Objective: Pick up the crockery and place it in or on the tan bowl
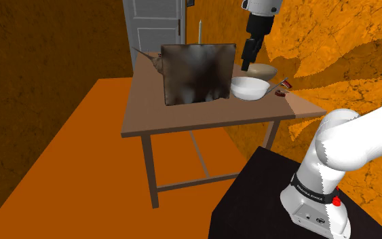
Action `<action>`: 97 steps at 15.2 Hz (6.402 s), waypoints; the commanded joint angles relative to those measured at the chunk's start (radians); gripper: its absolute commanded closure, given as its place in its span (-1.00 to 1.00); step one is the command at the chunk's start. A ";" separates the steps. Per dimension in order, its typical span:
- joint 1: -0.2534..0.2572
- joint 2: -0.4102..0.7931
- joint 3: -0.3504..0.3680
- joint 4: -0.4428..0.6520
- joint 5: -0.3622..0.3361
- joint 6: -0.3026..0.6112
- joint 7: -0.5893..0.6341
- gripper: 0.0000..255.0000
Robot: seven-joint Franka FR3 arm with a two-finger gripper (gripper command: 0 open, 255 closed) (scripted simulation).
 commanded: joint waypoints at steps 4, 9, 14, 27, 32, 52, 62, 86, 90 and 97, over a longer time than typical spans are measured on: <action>-0.014 0.013 -0.025 -0.076 -0.042 0.082 -0.026 -1.00; -0.044 0.062 -0.070 -0.180 -0.116 0.228 -0.064 -1.00; -0.049 0.071 -0.081 -0.231 -0.128 0.289 -0.062 -1.00; -0.058 0.078 -0.086 -0.267 -0.134 0.333 -0.064 1.00; -0.060 0.080 -0.090 -0.269 -0.136 0.337 -0.066 1.00; -0.053 0.094 -0.069 -0.036 -0.109 0.121 -0.100 1.00; -0.052 0.129 -0.061 0.123 -0.099 -0.002 -0.121 1.00; -0.119 0.536 -0.435 0.604 -0.104 0.011 -0.575 1.00; -0.141 0.666 -0.518 0.740 -0.039 0.008 -0.685 1.00; -0.143 0.625 -0.510 0.604 -0.061 0.106 -0.662 1.00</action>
